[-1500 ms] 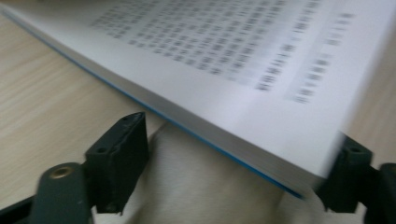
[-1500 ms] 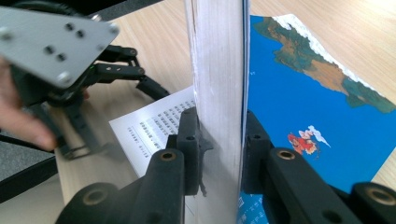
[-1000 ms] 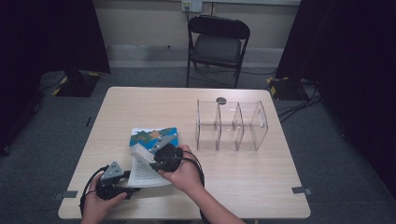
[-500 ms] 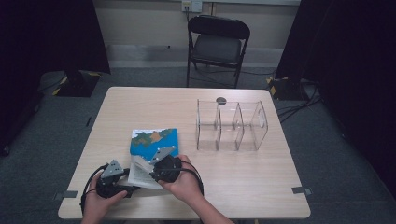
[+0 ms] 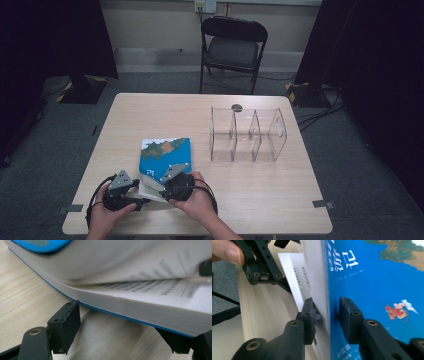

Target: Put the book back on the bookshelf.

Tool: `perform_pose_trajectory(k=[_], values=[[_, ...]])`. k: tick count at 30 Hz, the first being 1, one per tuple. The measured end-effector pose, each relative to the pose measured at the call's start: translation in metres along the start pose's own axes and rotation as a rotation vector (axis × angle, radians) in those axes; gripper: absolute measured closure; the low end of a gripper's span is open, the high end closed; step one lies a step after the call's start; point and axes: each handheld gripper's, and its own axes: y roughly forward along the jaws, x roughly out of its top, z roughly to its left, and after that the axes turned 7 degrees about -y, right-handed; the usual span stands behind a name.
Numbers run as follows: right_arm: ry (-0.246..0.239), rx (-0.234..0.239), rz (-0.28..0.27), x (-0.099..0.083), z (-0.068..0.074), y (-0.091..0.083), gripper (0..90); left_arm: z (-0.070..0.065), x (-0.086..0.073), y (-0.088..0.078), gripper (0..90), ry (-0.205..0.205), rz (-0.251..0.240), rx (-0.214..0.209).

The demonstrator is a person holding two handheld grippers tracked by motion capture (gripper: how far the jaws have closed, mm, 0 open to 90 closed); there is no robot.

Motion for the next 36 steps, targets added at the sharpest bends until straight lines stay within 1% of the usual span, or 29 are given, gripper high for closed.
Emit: perform_pose_trajectory(k=[3, 5, 7, 9, 10, 11, 13, 14, 15, 16, 17, 19, 20, 21, 22, 23, 27, 28, 31, 33, 34, 36], values=[[-0.019, 0.003, 0.014, 0.001, 0.002, 0.001, 62.4, 0.000, 0.000, 0.000, 22.6, 0.000, 0.001, -0.001], [-0.053, 0.003, 0.020, 0.001, 0.004, 0.003, 60.6, 0.000, 0.000, 0.000, 22.6, 0.004, 0.008, -0.002], [-0.046, 0.005, 0.020, 0.001, 0.005, 0.004, 59.2, 0.001, 0.000, 0.001, 22.6, 0.005, 0.013, 0.001], [-0.031, 0.012, 0.008, -0.001, 0.004, 0.004, 57.1, 0.000, 0.000, 0.000, 22.6, 0.011, 0.016, 0.004], [-0.032, 0.014, 0.005, -0.002, 0.004, 0.004, 54.8, 0.000, 0.000, 0.001, 22.6, 0.015, 0.016, 0.006], [-0.016, 0.009, 0.001, -0.004, 0.003, 0.005, 50.2, -0.001, 0.000, 0.001, 22.6, 0.015, 0.019, 0.004], [-0.017, 0.010, -0.006, -0.005, 0.002, 0.006, 49.5, -0.001, 0.000, 0.001, 22.7, 0.011, 0.025, 0.002], [-0.039, 0.000, -0.002, -0.006, 0.002, 0.006, 47.1, -0.001, 0.000, 0.001, 23.1, 0.012, 0.035, -0.009], [-0.039, 0.000, -0.002, -0.006, 0.002, 0.006, 47.1, -0.001, 0.000, 0.001, 23.3, 0.012, 0.035, -0.009], [-0.045, -0.009, 0.008, -0.006, 0.002, 0.005, 44.3, -0.001, 0.000, 0.001, 23.5, 0.010, 0.034, -0.016], [-0.045, -0.012, 0.013, -0.006, 0.002, 0.004, 43.9, -0.001, 0.001, 0.001, 23.6, 0.017, 0.041, -0.014], [-0.026, -0.001, 0.025, -0.007, 0.000, 0.004, 42.8, -0.001, 0.001, 0.001, 23.8, 0.023, 0.040, -0.014], [-0.020, 0.013, 0.027, -0.007, 0.000, 0.004, 37.1, -0.001, 0.001, 0.000, 24.3, 0.018, 0.044, -0.022], [-0.004, 0.034, 0.026, -0.007, 0.000, 0.005, 37.7, -0.001, 0.001, 0.000, 24.8, 0.018, 0.044, -0.022], [0.008, 0.042, 0.015, -0.007, -0.001, 0.003, 38.7, -0.001, 0.001, 0.001, 25.0, 0.029, 0.041, -0.018], [0.017, 0.050, 0.008, -0.006, -0.001, 0.003, 38.0, -0.001, 0.001, 0.001, 25.0, 0.030, 0.041, -0.018], [0.013, 0.058, 0.023, -0.007, -0.002, 0.003, 35.1, -0.002, 0.001, 0.000, 25.4, 0.022, 0.040, -0.020], [0.006, 0.064, 0.009, -0.008, -0.001, 0.004, 33.0, -0.001, 0.002, 0.000, 25.7, 0.025, 0.036, -0.025], [0.000, 0.056, -0.002, -0.010, 0.002, 0.005, 30.7, -0.001, 0.002, -0.001, 26.1, 0.023, 0.036, -0.027], [-0.025, 0.056, -0.003, -0.010, 0.003, 0.006, 27.4, -0.001, 0.002, -0.001, 26.5, 0.018, 0.038, -0.025], [-0.023, 0.055, -0.001, -0.010, 0.005, 0.007, 26.7, -0.001, 0.003, -0.002, 26.9, 0.027, 0.037, -0.024], [-0.038, 0.036, -0.002, -0.011, 0.007, 0.008, 25.0, -0.002, 0.003, -0.002, 27.6, 0.023, 0.038, -0.027]])
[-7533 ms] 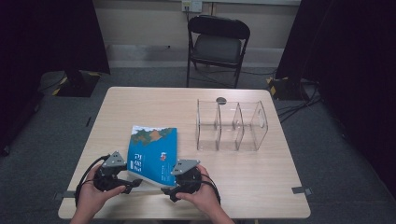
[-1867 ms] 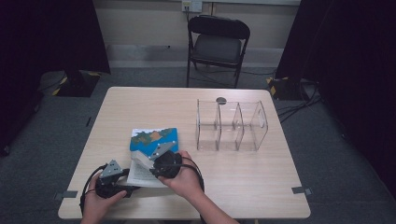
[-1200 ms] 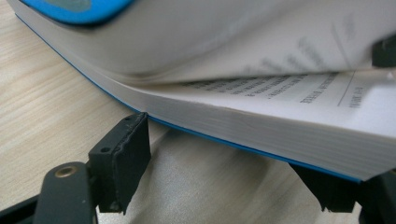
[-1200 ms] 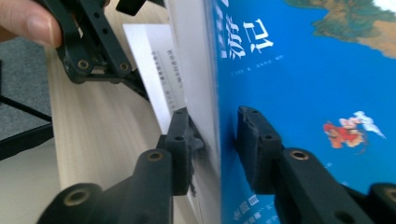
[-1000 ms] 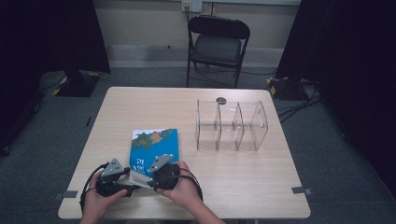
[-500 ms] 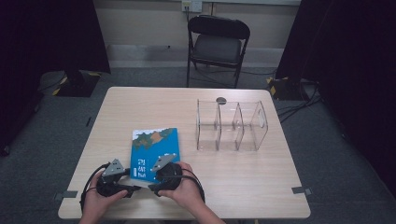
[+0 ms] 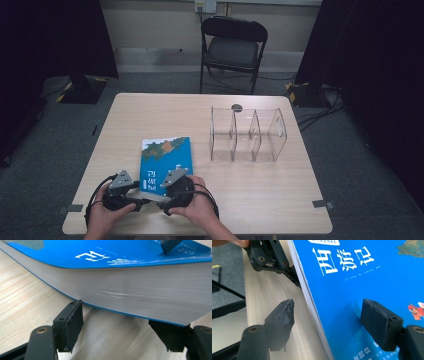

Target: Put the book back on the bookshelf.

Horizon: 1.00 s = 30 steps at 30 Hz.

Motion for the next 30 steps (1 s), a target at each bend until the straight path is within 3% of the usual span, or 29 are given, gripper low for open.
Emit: perform_pose_trajectory(k=[2, 3, 6, 8, 11, 12, 17, 23, 26, 27, 30], values=[[-0.007, -0.006, -0.005, -0.001, 0.001, 0.001, 23.7, 0.000, 0.001, -0.001, 27.7, 0.002, 0.002, 0.006], [-0.029, -0.038, -0.014, -0.002, 0.002, 0.005, 22.9, 0.000, 0.001, -0.001, 27.8, -0.001, 0.003, 0.004], [-0.029, -0.062, -0.025, -0.004, 0.003, 0.007, 19.9, -0.001, 0.001, -0.001, 28.3, -0.008, 0.001, 0.000], [-0.064, -0.098, -0.029, -0.005, 0.006, 0.012, 17.0, -0.001, 0.002, -0.002, 28.4, -0.004, 0.002, 0.002], [-0.076, -0.114, -0.028, -0.005, 0.008, 0.015, 15.6, -0.001, 0.003, -0.002, 28.6, 0.002, 0.004, 0.005], [-0.102, -0.120, -0.029, -0.005, 0.007, 0.016, 15.0, -0.002, 0.004, -0.003, 28.7, 0.005, 0.005, 0.006], [-0.130, -0.151, -0.067, -0.008, 0.005, 0.022, 14.3, -0.003, 0.005, -0.003, 28.9, 0.001, 0.002, -0.002], [-0.164, -0.190, -0.061, -0.009, 0.008, 0.026, 14.0, -0.004, 0.007, -0.003, 28.8, 0.000, 0.007, 0.001], [-0.205, -0.221, -0.048, -0.010, 0.011, 0.029, 14.6, -0.004, 0.008, -0.003, 29.0, 0.004, 0.015, 0.000], [-0.289, -0.243, -0.019, -0.010, 0.013, 0.031, 16.0, -0.004, 0.008, -0.003, 29.0, 0.006, 0.015, 0.001], [-0.298, -0.272, -0.028, -0.011, 0.012, 0.028, 27.2, -0.004, 0.008, -0.003, 29.0, -0.005, 0.014, -0.004]])
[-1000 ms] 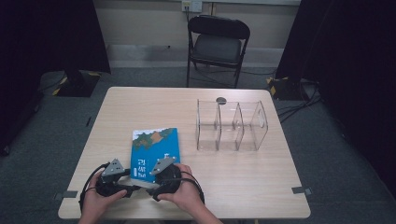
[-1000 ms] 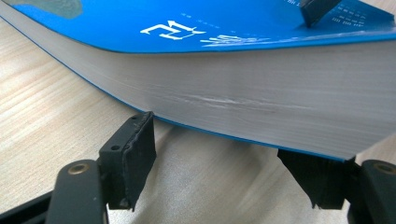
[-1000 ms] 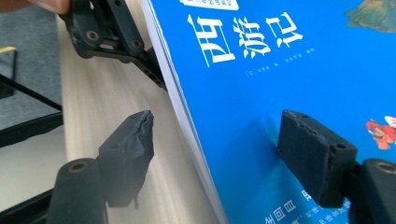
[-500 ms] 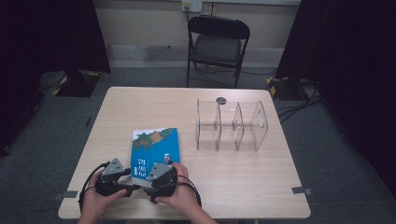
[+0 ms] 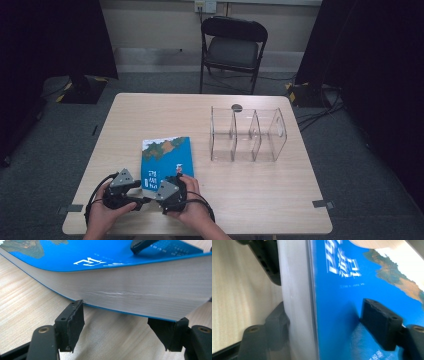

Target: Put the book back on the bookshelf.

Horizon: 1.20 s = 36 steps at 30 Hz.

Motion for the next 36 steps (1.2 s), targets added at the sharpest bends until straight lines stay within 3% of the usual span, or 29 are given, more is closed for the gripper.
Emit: perform_pose_trajectory(k=[5, 8, 10, 14, 18, 22, 28, 32, 36], values=[[-0.002, 0.003, -0.037, -0.005, -0.002, -0.001, 29.8, 0.001, 0.000, 0.000, 29.0, -0.004, 0.000, -0.003], [-0.005, -0.001, -0.041, -0.003, -0.001, -0.005, 44.5, 0.003, -0.001, -0.002, 27.8, -0.013, -0.038, -0.018], [-0.010, -0.004, -0.042, -0.002, -0.001, -0.006, 46.1, 0.002, 0.000, -0.004, 27.8, -0.011, -0.033, -0.023], [-0.016, -0.007, -0.011, 0.003, -0.003, -0.010, 51.1, 0.001, -0.003, -0.006, 21.0, 0.032, 0.011, 0.006], [-0.008, -0.008, 0.010, 0.005, -0.003, -0.013, 53.0, 0.003, -0.009, -0.004, 18.9, 0.065, 0.070, 0.001], [0.006, -0.004, 0.040, 0.011, -0.014, -0.025, 57.1, 0.004, -0.012, -0.001, 18.4, 0.103, 0.096, 0.000], [0.033, 0.007, 0.041, 0.018, -0.030, -0.040, 60.1, 0.000, -0.011, 0.001, 16.7, 0.157, 0.124, 0.021], [0.046, 0.018, 0.050, 0.021, -0.038, -0.046, 60.9, 0.004, -0.015, 0.002, 15.3, 0.135, 0.087, 0.003], [0.060, 0.026, 0.063, 0.024, -0.042, -0.050, 61.0, 0.008, -0.018, 0.002, 13.7, 0.139, 0.050, 0.013]])
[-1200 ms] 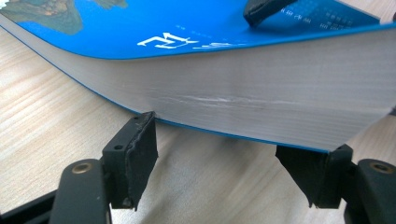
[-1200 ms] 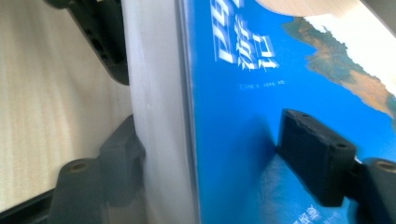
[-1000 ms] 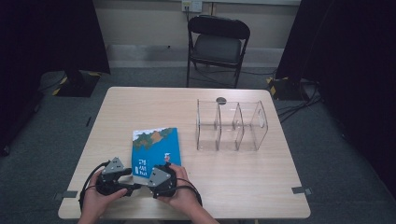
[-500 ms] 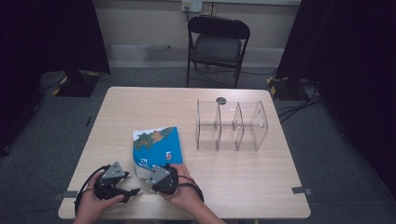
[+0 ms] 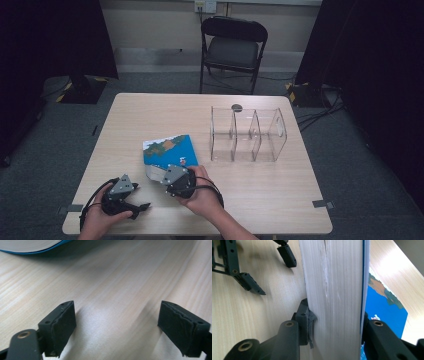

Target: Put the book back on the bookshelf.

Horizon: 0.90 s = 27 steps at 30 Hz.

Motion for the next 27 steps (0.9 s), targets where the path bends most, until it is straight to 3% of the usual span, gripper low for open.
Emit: perform_pose_trajectory(k=[1, 5, 8, 9, 10, 16, 18, 19, 27], values=[[-0.005, 0.002, 0.008, 0.001, -0.001, -0.001, 61.1, 0.000, -0.002, 0.001, 12.5, -0.021, -0.022, -0.019], [0.026, 0.042, 0.024, 0.009, -0.009, -0.010, 61.1, 0.002, -0.005, 0.003, 7.5, -0.018, -0.037, -0.036], [0.038, 0.058, 0.026, 0.012, -0.016, -0.014, 61.2, 0.003, -0.004, 0.003, 2.9, 0.009, -0.020, -0.015], [0.038, 0.058, 0.026, 0.012, -0.016, -0.014, 61.2, 0.002, -0.004, 0.004, 2.9, -0.010, -0.022, -0.022], [0.042, 0.064, 0.028, 0.013, -0.018, -0.015, 61.2, 0.002, -0.003, 0.004, 1.7, 0.006, -0.017, -0.011], [0.075, 0.101, 0.048, 0.023, -0.028, -0.023, 61.3, 0.000, -0.004, 0.005, 0.9, -0.027, -0.025, -0.019], [0.081, 0.107, 0.055, 0.024, -0.030, -0.025, 61.3, 0.000, -0.004, 0.005, 1.0, -0.027, -0.026, -0.018], [0.081, 0.107, 0.055, 0.024, -0.030, -0.025, 61.3, 0.001, -0.004, 0.004, 1.0, -0.004, -0.025, -0.009], [0.113, 0.133, 0.066, 0.032, -0.038, -0.033, 61.5, 0.003, -0.003, 0.005, 0.0, 0.004, -0.016, -0.015]])
